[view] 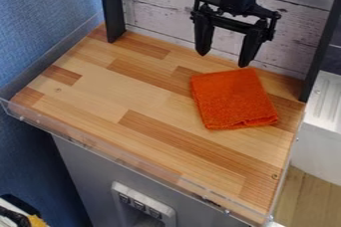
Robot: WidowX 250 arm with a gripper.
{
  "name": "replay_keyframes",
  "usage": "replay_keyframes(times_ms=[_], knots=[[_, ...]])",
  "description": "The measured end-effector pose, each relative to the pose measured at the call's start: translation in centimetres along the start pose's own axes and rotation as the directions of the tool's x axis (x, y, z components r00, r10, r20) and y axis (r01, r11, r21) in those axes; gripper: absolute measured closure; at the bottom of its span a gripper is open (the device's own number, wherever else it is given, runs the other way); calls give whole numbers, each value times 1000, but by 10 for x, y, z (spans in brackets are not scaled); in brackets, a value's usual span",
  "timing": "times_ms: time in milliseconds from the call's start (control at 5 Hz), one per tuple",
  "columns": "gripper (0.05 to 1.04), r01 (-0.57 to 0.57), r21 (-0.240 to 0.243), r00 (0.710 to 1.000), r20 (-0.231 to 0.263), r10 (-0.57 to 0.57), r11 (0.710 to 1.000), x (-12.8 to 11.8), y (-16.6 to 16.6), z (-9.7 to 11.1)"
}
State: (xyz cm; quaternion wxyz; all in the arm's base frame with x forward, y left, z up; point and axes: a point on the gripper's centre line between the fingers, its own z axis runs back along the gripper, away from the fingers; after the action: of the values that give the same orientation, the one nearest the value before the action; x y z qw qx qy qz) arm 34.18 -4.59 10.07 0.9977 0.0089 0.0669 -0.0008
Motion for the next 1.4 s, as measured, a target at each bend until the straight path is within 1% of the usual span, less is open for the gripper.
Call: replay_keyframes(times_ms=[200, 400, 600, 800, 1000, 1200, 1400], knots=[[87, -73, -6, 997, 13, 73, 997, 2, -1, -2], [84, -194, -16, 980, 37, 194, 981, 4, -2, -9], [84, -333, -39, 940, 70, 335, 942, 9, -2, -14], [85, -455, -63, 882, 103, 459, 888, 14, -3, -17], [140, -542, -95, 825, 130, 551, 835, 16, -9, -19], [420, -619, -120, 764, 140, 630, 776, 17, -8, -27], [719, -666, -147, 715, 154, 682, 731, 20, -15, -29]])
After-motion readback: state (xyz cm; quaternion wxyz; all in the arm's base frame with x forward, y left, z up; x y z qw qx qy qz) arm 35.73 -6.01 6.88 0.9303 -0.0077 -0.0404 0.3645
